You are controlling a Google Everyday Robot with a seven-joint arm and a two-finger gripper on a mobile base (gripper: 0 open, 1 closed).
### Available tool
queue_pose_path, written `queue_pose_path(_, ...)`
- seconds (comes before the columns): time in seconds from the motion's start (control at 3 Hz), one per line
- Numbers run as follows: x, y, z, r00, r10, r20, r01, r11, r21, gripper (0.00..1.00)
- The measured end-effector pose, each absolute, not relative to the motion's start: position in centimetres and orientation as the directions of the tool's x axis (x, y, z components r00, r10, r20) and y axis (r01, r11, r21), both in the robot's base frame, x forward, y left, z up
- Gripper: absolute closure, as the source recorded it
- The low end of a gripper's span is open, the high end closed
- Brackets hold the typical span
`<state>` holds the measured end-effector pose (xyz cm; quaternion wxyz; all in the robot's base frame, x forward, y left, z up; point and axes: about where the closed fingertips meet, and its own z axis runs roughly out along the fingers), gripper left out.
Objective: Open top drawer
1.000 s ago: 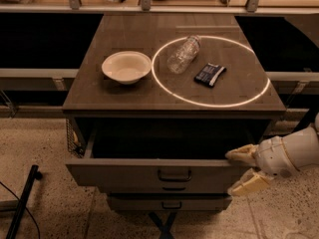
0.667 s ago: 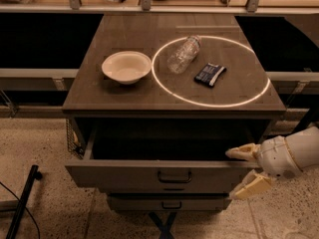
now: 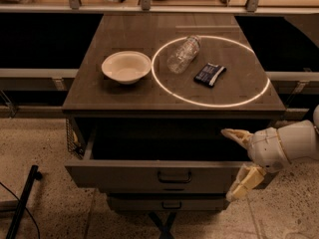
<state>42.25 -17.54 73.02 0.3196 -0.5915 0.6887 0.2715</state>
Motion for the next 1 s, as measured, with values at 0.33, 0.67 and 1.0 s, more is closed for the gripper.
queue_pose_path(0.33, 42.6, -16.8, 72.5, -0.096, -0.651, -0.753, -0.988, 0.154, -0.007, 0.00)
queue_pose_path(0.67, 42.4, -16.1, 70.2, -0.125, -0.665, -0.736, -0.986, 0.165, 0.019, 0.00)
queue_pose_path(1.0, 42.3, -16.0, 70.0, -0.124, -0.667, -0.735, -0.987, 0.162, 0.020, 0.00)
